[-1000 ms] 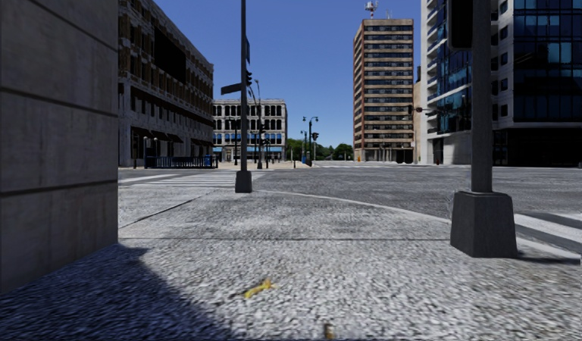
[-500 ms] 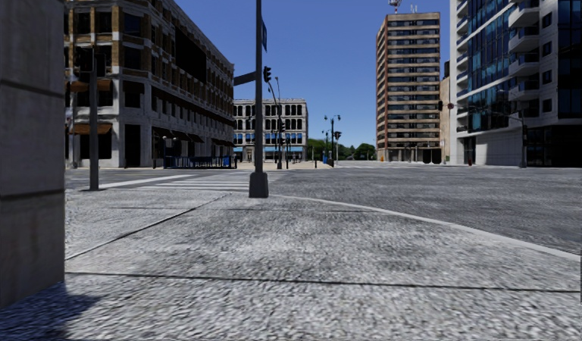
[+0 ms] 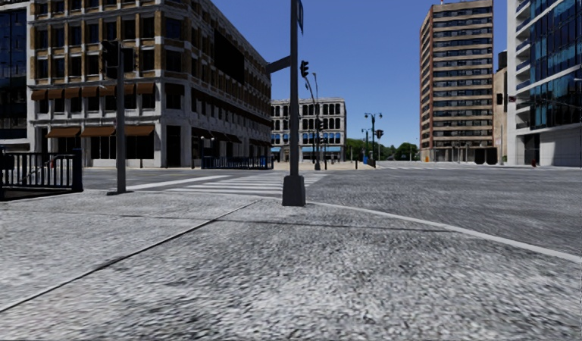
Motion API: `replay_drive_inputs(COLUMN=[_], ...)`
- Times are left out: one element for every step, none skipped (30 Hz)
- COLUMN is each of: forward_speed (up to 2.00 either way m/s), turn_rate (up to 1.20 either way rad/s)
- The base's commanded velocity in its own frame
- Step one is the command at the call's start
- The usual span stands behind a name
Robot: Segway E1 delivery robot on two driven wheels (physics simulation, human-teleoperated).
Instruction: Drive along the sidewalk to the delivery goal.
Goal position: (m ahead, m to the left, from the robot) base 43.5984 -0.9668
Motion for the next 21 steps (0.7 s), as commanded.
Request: replay_drive_inputs(forward_speed=[2.0,2.0,2.0,2.0,2.0,2.0,2.0,2.0,2.0,2.0,2.0,2.0,2.0,2.0,2.0,2.0,2.0,2.0,2.0,2.0,2.0], turn_rate=[0.52,0.52,0.52,0.52,0.52,0.52,0.53,0.53,0.53,0.53,0.53,0.53,0.53,0.53,0.53,0.53,0.53,0.53,0.53,0.53,0.52])
